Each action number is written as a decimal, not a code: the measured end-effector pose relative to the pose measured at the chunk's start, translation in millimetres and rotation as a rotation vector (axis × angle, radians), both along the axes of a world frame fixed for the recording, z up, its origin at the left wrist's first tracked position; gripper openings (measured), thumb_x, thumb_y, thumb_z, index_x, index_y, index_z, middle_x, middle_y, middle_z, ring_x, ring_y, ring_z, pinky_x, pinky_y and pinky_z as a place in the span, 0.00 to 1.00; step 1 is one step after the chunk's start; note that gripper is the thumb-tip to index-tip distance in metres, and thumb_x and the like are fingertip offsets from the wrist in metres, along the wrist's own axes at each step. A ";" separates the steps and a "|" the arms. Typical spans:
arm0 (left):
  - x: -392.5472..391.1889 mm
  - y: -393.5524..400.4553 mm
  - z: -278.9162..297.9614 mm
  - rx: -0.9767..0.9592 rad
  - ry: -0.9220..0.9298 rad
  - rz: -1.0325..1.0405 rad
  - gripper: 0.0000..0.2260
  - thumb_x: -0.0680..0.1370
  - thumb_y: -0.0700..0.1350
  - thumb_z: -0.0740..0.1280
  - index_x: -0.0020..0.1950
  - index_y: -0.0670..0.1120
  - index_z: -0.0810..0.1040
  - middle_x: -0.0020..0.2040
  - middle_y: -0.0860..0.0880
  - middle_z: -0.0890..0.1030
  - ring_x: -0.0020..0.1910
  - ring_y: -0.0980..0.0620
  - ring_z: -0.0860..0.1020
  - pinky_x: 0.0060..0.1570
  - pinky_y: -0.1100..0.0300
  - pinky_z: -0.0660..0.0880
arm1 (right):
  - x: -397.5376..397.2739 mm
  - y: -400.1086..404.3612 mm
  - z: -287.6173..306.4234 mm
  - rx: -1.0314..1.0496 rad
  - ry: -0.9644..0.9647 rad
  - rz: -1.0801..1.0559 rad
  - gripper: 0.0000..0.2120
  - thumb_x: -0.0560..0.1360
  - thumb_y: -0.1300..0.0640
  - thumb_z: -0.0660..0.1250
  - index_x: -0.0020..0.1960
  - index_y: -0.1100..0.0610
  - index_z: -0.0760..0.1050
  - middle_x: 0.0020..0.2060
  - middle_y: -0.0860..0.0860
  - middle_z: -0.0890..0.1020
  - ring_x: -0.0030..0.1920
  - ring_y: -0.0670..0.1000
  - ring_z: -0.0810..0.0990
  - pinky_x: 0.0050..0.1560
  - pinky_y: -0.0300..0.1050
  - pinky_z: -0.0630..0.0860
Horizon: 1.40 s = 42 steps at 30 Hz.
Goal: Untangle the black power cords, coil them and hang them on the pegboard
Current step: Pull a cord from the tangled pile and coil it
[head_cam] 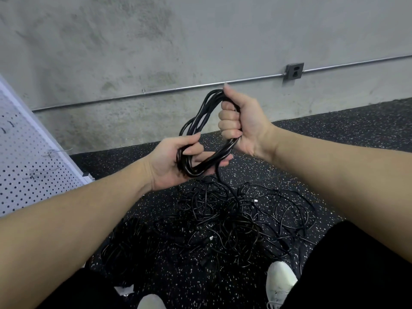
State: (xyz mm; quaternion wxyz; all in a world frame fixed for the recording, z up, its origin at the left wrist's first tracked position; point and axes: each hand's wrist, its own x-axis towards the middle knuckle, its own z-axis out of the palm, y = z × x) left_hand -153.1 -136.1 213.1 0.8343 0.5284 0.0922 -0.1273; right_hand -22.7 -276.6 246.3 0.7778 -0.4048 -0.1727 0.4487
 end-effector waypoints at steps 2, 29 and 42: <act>-0.3 -7.2 4.9 0.017 -0.016 -0.041 0.24 0.81 0.51 0.58 0.25 0.47 0.67 0.67 0.32 0.77 0.68 0.37 0.77 0.79 0.44 0.59 | 1.3 -0.2 0.5 0.033 0.019 -0.011 0.25 0.82 0.42 0.61 0.30 0.50 0.61 0.22 0.43 0.55 0.20 0.42 0.52 0.17 0.34 0.49; 15.1 -4.4 2.7 0.231 -0.131 0.209 0.14 0.85 0.46 0.61 0.65 0.45 0.81 0.37 0.53 0.73 0.31 0.57 0.71 0.37 0.60 0.71 | -11.5 -6.0 -51.5 -0.759 -1.061 0.736 0.28 0.75 0.65 0.59 0.72 0.48 0.71 0.70 0.46 0.76 0.72 0.46 0.71 0.76 0.53 0.62; 11.3 23.8 -6.1 0.540 -0.050 0.427 0.12 0.84 0.49 0.63 0.59 0.58 0.85 0.43 0.54 0.74 0.32 0.54 0.78 0.33 0.59 0.74 | -0.1 -16.1 -42.1 -0.911 -1.211 0.628 0.26 0.79 0.35 0.63 0.33 0.54 0.71 0.24 0.49 0.74 0.25 0.49 0.72 0.46 0.52 0.79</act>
